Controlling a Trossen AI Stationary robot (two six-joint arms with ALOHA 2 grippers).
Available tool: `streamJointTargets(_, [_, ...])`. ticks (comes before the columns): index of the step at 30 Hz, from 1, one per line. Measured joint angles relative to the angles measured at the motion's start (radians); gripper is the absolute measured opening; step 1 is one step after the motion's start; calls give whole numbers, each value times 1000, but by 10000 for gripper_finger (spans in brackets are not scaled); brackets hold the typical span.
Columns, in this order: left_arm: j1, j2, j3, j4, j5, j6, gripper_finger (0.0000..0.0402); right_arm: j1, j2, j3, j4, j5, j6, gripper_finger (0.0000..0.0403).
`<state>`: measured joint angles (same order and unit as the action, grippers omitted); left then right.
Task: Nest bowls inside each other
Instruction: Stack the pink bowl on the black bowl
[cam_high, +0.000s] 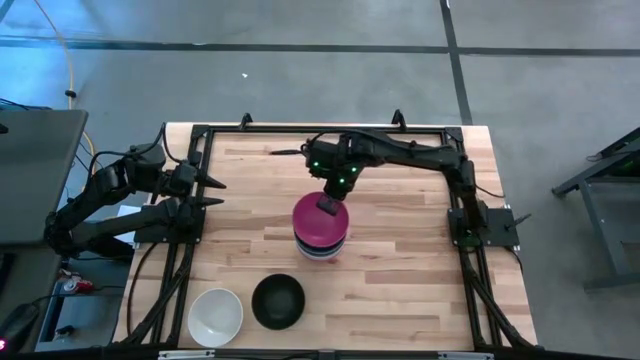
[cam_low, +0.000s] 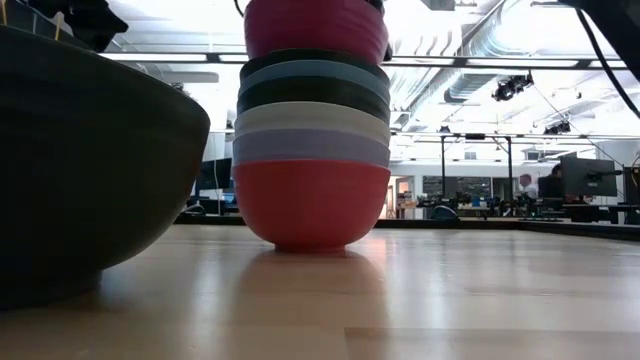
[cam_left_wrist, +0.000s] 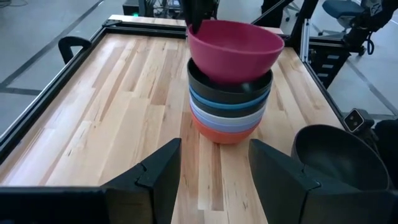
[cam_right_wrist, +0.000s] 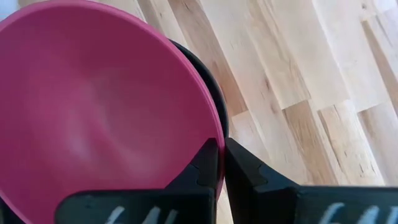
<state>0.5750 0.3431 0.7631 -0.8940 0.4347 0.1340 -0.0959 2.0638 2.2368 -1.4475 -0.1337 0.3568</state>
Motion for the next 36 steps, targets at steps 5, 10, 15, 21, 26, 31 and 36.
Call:
streamJointTargets(5, [0, 0, 0, -1, 1, -3, 174, 0, 22, -1, -3, -4, -18, 0])
streamJointTargets(10, [0, 0, 0, -14, 1, 0, 174, 0, 27, -1, -21, -9, -18, 0])
streamJointTargets(15, [0, 0, 0, -31, 1, 0, 174, 0, 27, -1, -22, 2, -15, 0])
streamJointTargets(21, [0, 0, 0, -31, 1, 0, 174, 0, 41, -1, -29, 2, -15, 0])
streamJointTargets(26, [0, 0, 0, -32, 1, -3, 174, 0, 68, -1, -32, 0, -22, 0])
streamJointTargets(31, [0, 0, 0, -33, 2, -3, 174, 0, 81, -1, -34, -7, -41, 0])
streamJointTargets(36, [0, 0, 0, -34, 3, -1, 174, 0, 81, -1, -25, -4, -43, 0])
